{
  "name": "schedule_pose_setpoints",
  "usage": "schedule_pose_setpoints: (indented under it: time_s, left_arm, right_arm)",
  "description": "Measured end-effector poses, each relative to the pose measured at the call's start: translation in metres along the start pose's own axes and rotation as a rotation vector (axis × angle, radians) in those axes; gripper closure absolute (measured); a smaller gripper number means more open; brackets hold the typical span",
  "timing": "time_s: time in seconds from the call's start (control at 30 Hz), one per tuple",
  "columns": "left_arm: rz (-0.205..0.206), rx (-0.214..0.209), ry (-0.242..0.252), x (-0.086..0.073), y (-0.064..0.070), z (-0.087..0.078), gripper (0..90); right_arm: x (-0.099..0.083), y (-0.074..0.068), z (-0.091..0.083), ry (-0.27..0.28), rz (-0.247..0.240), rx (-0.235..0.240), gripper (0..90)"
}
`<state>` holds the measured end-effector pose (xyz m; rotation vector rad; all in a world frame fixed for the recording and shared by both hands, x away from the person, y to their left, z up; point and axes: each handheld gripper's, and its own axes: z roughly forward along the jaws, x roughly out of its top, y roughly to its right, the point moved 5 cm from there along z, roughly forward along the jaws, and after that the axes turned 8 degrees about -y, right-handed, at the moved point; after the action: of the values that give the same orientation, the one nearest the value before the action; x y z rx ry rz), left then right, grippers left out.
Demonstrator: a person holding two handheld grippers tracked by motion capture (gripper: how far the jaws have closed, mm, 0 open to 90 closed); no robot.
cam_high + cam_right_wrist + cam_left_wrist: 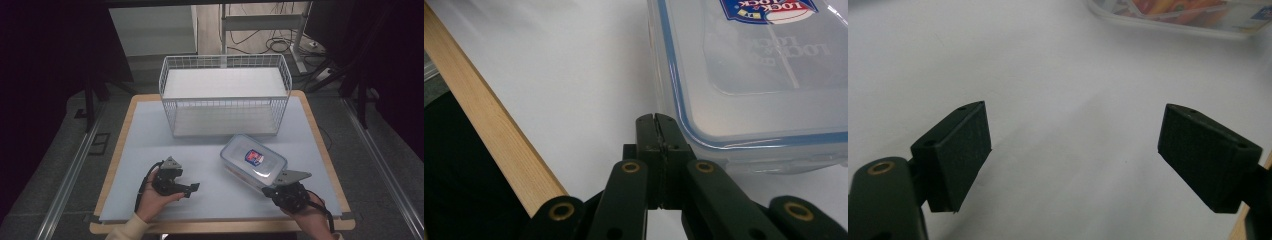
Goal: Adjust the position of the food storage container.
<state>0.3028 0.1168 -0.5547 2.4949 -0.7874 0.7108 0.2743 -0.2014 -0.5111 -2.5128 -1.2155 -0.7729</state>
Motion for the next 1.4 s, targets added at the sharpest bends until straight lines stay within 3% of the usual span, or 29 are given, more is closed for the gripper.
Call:
schedule_pose_setpoints:
  time_s: [0.3, 1.17, 1.4]
  left_arm:
    - [-0.002, -0.001, 0.002, 0.0, 0.0, 0.0, 13.6]
    - [-0.003, 0.002, 0.004, 0.001, -0.001, -0.001, 13.6]
    - [-0.006, 0.001, 0.004, 0.0, -0.002, -0.001, 13.6]
  right_arm:
    - [-0.003, 0.011, -0.002, -0.004, 0.019, -0.026, 89.7]
    - [-0.002, 0.08, 0.005, 0.045, 0.19, -0.088, 89.7]
    - [0.002, 0.089, 0.006, 0.046, 0.205, -0.096, 89.7]
